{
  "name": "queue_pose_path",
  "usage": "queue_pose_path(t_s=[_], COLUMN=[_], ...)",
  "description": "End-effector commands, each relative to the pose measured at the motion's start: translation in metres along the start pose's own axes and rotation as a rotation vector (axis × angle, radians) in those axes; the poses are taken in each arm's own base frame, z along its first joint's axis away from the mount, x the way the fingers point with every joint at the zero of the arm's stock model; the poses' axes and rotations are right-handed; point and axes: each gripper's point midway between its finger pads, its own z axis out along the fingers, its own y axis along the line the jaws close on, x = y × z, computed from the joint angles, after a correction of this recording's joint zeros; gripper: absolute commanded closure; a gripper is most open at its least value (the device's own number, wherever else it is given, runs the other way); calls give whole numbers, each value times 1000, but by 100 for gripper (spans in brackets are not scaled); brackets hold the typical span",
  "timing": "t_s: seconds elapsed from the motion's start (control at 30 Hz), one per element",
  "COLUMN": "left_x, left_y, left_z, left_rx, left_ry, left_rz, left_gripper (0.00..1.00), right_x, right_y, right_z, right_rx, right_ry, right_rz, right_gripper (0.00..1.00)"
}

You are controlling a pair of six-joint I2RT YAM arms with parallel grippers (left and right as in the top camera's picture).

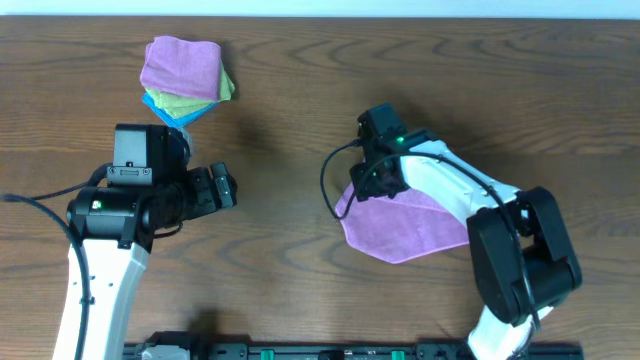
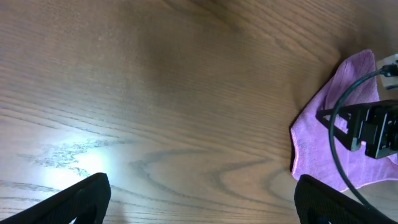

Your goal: Fold the cloth

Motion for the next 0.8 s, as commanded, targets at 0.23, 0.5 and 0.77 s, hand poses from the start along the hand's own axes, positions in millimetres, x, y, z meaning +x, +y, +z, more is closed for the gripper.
queue_pose_path(t_s=[0.23,0.5,0.77], left_x=[-5,-5,-6], left_y=[-2,-2,-2], left_z=[-6,-6,-6], left_rx=[-6,-6,-3], left_ry=[-21,-22,-27], left_rz=[21,21,22], left_gripper=[4,4,4], right_x=[-3,-8,-52], right_y=[7,-3,-16], right_z=[1,0,-46], right_rx=[12,69,186], right_ry=[-12,-36,-211], right_rz=[-20,-20,-2], right_gripper=[59,99,99])
